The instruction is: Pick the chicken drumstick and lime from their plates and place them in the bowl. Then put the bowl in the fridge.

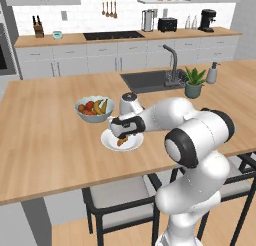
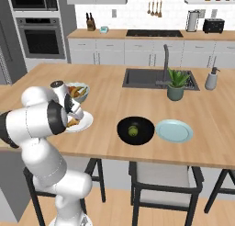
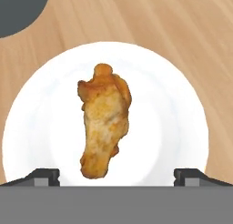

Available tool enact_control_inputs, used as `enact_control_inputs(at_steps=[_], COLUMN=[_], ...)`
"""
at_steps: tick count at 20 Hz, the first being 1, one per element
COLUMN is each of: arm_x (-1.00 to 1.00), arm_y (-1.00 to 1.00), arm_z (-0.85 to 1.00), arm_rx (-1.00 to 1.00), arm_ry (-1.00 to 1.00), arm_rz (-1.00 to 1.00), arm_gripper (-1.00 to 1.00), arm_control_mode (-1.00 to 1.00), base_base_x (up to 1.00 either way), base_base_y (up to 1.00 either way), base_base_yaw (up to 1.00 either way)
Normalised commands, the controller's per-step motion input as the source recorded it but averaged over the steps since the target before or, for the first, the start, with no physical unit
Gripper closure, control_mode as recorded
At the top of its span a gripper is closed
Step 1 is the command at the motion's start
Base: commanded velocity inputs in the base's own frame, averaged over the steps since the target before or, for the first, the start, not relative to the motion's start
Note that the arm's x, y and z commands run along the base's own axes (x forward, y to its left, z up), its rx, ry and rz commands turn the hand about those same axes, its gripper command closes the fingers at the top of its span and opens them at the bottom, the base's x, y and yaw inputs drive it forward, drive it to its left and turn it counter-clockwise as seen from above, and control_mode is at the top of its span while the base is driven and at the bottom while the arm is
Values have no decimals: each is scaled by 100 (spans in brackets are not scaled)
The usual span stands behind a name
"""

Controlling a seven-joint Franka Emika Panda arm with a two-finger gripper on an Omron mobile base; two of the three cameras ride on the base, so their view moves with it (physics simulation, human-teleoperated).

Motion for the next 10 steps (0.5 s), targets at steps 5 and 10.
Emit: enact_control_inputs(at_steps=[5, 10], arm_x=[22, 44], arm_y=[-9, 0], arm_z=[-30, -20], arm_rx=[0, 0], arm_ry=[0, 0], arm_rz=[0, 0], arm_gripper=[-100, -100], arm_control_mode=[-100, -100], base_base_x=[0, 0], base_base_y=[0, 0], base_base_yaw=[0, 0])
